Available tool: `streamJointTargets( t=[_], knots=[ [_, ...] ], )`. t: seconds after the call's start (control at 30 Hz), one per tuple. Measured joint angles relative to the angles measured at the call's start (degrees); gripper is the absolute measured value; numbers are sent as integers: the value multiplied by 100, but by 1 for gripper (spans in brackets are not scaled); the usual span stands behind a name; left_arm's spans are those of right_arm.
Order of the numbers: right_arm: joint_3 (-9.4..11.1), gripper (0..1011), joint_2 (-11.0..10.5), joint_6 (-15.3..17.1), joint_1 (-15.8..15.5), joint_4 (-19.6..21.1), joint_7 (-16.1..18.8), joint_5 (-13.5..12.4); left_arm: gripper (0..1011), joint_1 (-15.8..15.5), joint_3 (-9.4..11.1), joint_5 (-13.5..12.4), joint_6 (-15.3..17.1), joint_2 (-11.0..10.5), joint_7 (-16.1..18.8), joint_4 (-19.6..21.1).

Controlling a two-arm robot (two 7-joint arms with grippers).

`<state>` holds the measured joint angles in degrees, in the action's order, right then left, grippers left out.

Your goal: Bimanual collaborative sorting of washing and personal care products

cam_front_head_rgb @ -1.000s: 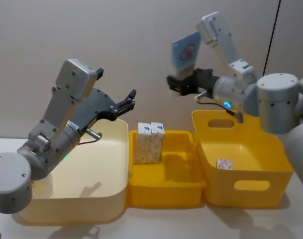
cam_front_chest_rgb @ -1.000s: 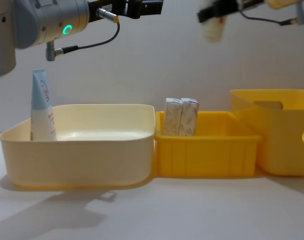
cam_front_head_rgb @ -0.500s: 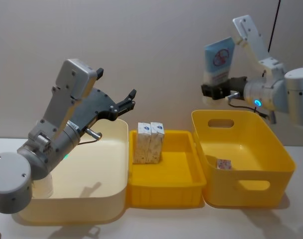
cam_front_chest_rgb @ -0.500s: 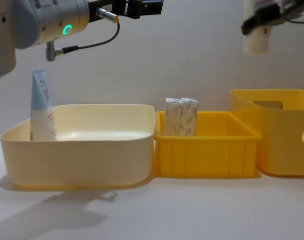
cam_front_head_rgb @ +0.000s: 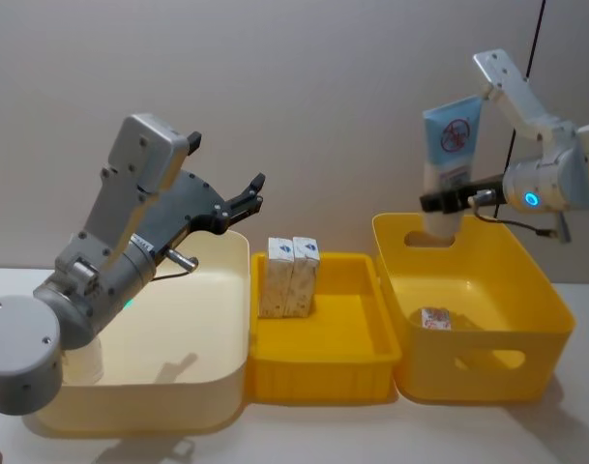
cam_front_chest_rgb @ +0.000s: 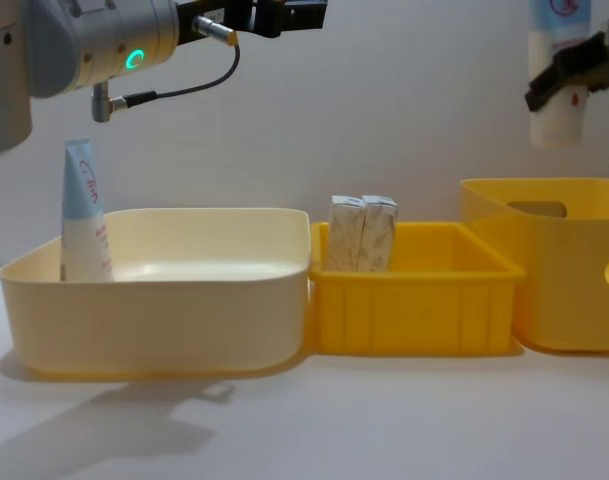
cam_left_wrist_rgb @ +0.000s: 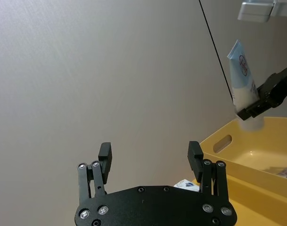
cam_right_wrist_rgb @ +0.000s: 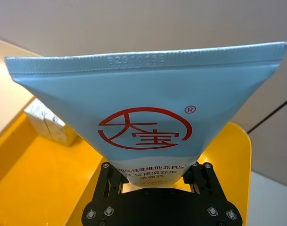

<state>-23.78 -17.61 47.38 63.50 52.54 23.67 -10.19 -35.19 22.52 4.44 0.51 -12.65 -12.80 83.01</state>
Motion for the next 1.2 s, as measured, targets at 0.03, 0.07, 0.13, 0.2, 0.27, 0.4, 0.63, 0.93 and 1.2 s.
streamJointTargets(
  t=[0.03, 0.07, 0.13, 0.2, 0.27, 0.4, 0.63, 0.93, 1.2],
  knots=[
    [-20, 593, -2, 38, 37, -60, 37, 8, 1003, 0, 0, 0, 0, 0, 0, 0],
    [-65, 593, -11, 113, 113, -180, 114, 26, 1003, 0, 0, 0, 0, 0, 0, 0],
    [-154, 593, -13, 221, 269, -429, 248, 56, 1003, 0, 0, 0, 0, 0, 0, 0],
    [-204, 593, -13, 287, 346, -556, 329, 80, 1003, 0, -1, 0, 0, 0, 0, 0],
    [-279, 593, -5, 350, 457, -739, 432, 113, 1003, 0, 0, 0, 0, 0, 0, 0],
    [-531, 593, 54, 476, 823, -1365, 733, 229, 1002, 0, 0, 0, 0, 0, 0, 0],
    [-929, 596, 337, 390, 1509, -2727, 1182, 462, 1003, 0, 0, 0, 0, 0, 0, 0],
    [-1213, 863, 567, 245, 2031, -3774, 1506, 633, 1003, 0, 0, 0, 0, 0, 0, 0],
    [-1361, 1001, 687, 175, 2299, -4314, 1668, 712, 1003, 0, 0, 0, -1, 0, 0, 0]
  ],
)
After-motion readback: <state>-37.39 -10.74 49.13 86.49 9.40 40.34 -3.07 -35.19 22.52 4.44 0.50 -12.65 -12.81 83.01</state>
